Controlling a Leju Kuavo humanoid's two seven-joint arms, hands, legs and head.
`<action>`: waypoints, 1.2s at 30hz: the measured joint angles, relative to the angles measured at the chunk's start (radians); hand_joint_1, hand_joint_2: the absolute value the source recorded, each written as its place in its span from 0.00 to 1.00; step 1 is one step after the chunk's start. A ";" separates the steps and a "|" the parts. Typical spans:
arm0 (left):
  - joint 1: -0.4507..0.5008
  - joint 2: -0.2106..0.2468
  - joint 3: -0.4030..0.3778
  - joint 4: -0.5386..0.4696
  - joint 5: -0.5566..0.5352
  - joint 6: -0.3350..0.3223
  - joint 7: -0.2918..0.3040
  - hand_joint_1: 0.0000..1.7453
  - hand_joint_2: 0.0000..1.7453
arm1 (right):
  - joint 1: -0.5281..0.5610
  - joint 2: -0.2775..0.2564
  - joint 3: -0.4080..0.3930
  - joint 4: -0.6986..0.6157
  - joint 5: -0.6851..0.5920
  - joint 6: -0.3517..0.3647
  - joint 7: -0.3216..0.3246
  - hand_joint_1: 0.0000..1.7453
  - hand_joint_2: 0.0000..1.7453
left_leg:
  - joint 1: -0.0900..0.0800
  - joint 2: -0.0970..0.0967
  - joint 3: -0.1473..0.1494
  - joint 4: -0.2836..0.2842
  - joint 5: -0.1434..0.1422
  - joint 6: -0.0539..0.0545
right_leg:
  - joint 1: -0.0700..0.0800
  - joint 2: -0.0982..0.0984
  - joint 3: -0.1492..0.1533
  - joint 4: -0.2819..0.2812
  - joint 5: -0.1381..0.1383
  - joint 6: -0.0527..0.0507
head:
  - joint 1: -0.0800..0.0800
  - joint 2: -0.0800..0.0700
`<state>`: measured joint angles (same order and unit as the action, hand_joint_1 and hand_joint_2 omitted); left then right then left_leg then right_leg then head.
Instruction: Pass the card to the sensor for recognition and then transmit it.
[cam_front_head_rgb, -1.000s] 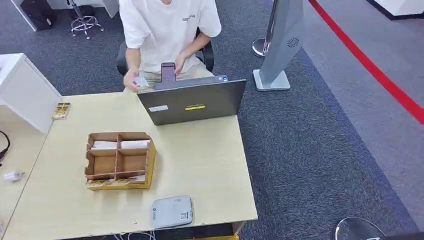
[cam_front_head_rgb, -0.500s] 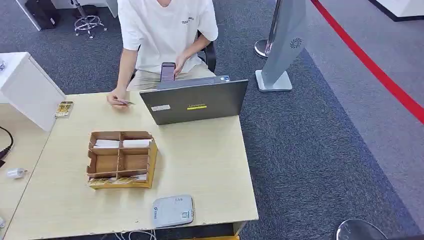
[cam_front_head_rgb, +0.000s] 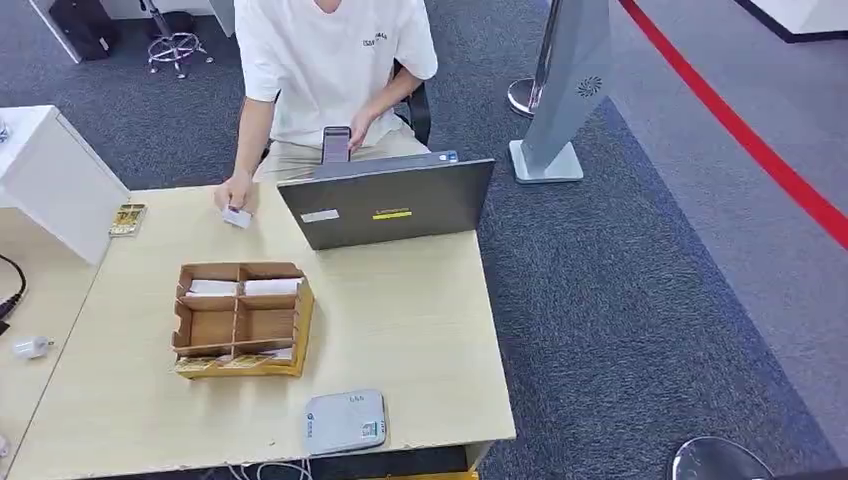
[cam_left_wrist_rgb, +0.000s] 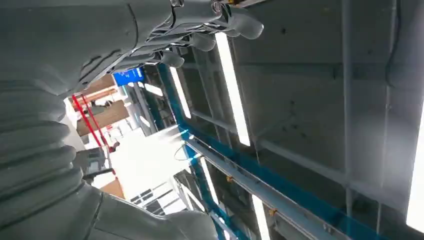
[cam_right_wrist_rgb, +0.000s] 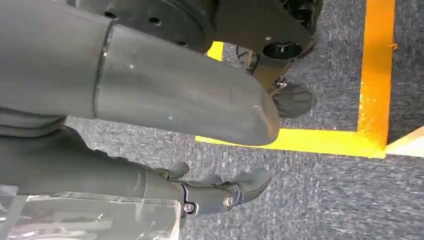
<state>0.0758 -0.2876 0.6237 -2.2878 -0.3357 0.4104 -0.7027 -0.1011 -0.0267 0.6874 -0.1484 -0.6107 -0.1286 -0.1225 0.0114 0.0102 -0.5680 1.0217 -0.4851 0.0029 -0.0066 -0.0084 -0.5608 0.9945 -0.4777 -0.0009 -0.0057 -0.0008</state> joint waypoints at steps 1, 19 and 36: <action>-0.013 0.004 0.000 0.005 -0.001 0.000 0.002 0.00 1.00 | 0.000 0.000 0.004 0.000 0.000 0.000 0.001 0.00 0.00 | 0.000 0.000 0.000 0.000 0.000 0.000 | 0.000 0.000 0.000 0.000 0.000 0.000 | 0.000 0.000; -0.360 0.223 -0.125 0.576 -1.086 -0.210 0.592 0.00 1.00 | -0.015 -0.001 0.055 0.000 -0.011 -0.017 0.075 0.00 1.00 | 0.001 -0.004 -0.002 0.000 0.008 -0.002 | 0.000 -0.003 -0.003 0.001 0.005 -0.003 | 0.000 0.000; -0.562 0.415 -0.208 1.009 -1.141 -0.246 0.700 0.00 1.00 | -0.021 -0.005 0.091 0.003 -0.021 -0.018 0.094 0.00 1.00 | 0.000 -0.002 -0.003 0.000 0.008 -0.002 | 0.000 0.000 -0.004 0.001 0.005 -0.003 | 0.000 0.000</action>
<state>-0.4859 0.1274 0.4162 -1.2783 -1.4771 0.1640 -0.0031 -0.1216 -0.0320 0.7786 -0.1453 -0.6317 -0.1469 -0.0286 0.0116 0.0082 -0.5713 1.0220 -0.4774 0.0010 -0.0063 -0.0087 -0.5646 0.9954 -0.4724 -0.0036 -0.0061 -0.0008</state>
